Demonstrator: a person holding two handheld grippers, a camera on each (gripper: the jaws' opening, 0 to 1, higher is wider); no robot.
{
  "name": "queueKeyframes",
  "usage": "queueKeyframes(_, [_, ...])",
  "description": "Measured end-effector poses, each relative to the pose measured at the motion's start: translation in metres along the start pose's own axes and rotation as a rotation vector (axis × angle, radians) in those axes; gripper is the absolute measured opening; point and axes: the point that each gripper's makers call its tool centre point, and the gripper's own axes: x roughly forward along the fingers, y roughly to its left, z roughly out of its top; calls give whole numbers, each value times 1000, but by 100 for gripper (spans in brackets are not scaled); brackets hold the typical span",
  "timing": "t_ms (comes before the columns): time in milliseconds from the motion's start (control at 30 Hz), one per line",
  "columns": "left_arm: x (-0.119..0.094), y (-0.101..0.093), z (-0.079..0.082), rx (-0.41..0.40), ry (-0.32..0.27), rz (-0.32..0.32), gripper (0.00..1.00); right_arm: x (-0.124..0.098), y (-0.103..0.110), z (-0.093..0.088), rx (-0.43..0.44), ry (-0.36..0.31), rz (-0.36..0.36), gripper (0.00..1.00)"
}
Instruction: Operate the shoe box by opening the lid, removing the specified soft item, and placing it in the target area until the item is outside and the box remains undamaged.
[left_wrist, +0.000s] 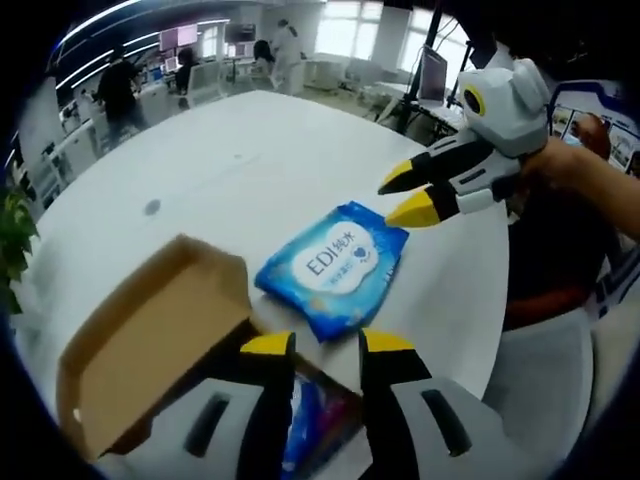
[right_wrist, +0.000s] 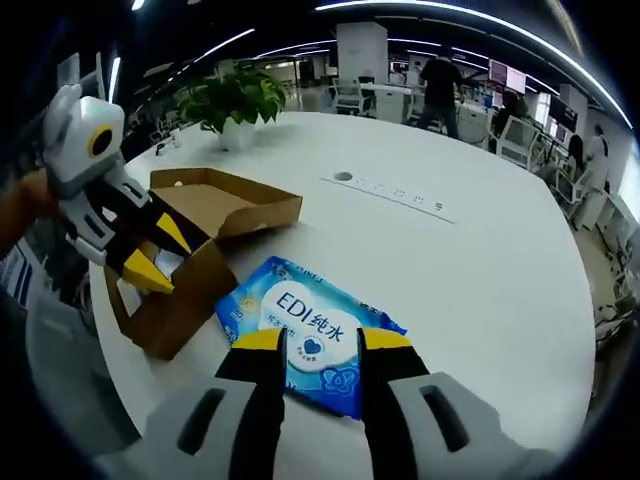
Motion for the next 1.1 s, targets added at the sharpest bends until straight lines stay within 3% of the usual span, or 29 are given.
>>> queueKeyframes(467, [-22, 6, -18, 54, 3, -37, 25, -1, 51, 32, -101, -56, 128, 26])
queueKeyframes(633, [-28, 7, -29, 77, 8, -58, 26, 0, 68, 38, -133, -67, 169, 27])
queueKeyframes(1100, [-38, 15, -62, 137, 52, -93, 29, 18, 118, 45, -323, -48, 271, 26])
